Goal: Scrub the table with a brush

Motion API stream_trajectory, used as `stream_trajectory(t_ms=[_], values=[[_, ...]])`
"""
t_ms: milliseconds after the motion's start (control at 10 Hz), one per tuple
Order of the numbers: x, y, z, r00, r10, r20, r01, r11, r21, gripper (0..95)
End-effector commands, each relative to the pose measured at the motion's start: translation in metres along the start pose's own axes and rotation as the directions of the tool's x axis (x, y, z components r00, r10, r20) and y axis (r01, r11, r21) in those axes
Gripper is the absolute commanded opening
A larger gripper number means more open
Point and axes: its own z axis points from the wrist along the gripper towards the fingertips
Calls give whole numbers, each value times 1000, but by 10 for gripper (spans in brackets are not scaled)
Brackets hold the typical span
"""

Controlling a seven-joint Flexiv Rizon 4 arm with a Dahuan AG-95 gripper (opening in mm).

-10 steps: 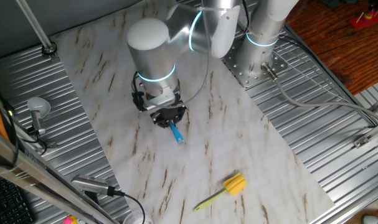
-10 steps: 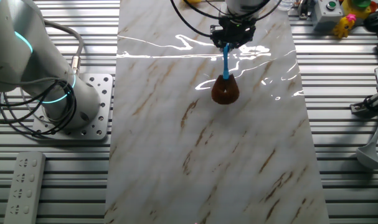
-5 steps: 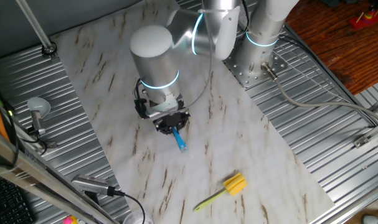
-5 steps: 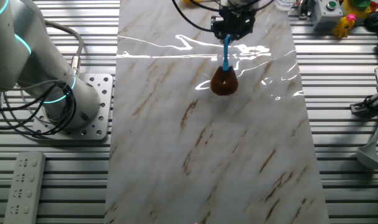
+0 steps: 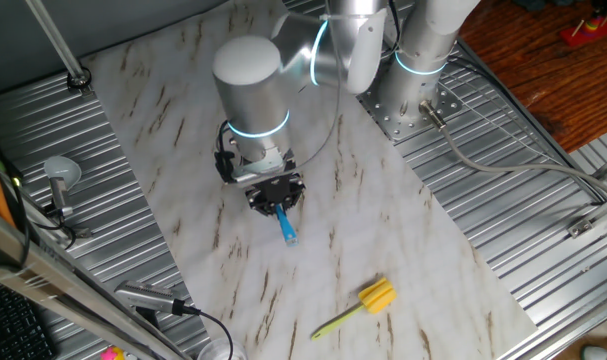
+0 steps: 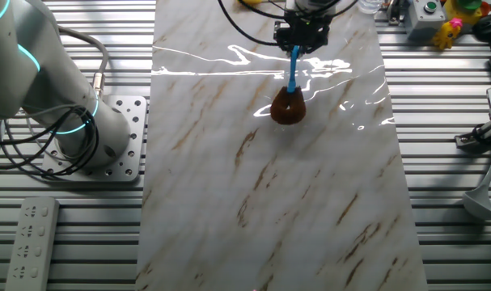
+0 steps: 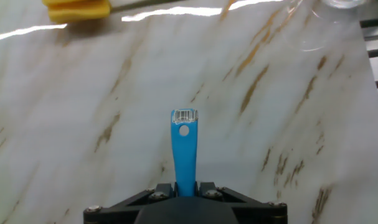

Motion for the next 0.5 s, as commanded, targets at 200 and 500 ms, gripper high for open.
stream_trajectory(t_ms=[200, 500], values=[[1, -1, 3, 1000, 10, 13, -10, 1000, -5, 0], [9, -6, 10, 999, 2, 45, -1, 1000, -7, 0]])
